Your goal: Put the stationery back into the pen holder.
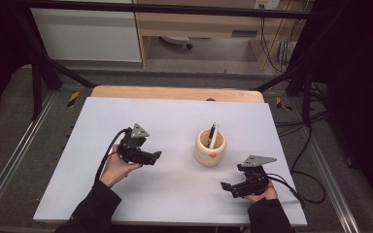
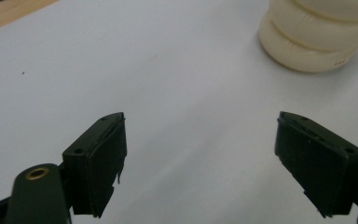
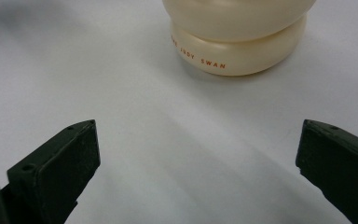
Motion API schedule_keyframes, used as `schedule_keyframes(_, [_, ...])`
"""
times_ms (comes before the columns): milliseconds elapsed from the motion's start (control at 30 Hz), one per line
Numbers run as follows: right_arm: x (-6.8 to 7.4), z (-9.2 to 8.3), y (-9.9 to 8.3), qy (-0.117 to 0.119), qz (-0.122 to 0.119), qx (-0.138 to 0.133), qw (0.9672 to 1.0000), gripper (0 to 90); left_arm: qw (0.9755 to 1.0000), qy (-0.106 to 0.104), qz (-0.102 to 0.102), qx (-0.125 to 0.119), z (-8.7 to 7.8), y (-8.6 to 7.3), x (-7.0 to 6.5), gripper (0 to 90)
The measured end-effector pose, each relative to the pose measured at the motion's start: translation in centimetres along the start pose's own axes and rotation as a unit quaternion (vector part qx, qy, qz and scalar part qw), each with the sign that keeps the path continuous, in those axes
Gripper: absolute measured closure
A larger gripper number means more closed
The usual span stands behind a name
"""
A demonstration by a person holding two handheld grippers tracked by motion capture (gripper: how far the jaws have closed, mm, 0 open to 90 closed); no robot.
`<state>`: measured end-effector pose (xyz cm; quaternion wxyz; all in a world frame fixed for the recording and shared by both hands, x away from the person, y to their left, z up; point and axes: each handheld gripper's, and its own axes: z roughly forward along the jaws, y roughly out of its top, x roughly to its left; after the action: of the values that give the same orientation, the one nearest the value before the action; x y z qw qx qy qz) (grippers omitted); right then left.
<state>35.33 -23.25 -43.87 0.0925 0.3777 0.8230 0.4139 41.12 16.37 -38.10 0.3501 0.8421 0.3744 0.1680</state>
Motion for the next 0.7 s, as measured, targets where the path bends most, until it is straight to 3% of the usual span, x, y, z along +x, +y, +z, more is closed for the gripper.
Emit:
schedule_keyframes(67, [0.0, 0.0, 0.0, 0.0, 0.0, 0.001, 1.0, 0.4, 1.0, 0.001, -0.002, 0.003, -0.1, -0.3, 0.3, 16.9])
schedule_keyframes(267, [0.0, 0.0, 0.0, 0.0, 0.001, 0.001, 1.0, 0.4, 0.9994, 0.019, -0.014, 0.025, -0.7, -2.9, 3.2, 16.9])
schedule_keyframes(533, [0.0, 0.1, 0.0, 0.0, 0.002, 0.003, 1.0, 0.4, 0.9985, 0.036, -0.022, 0.035, -1.7, -5.0, 5.3, 15.6])
schedule_keyframes(700, [0.0, 0.0, 0.0, 0.0, 0.001, 0.002, 1.0, 0.4, 0.9983, 0.044, -0.026, 0.029, -2.7, -6.0, 6.5, 14.5])
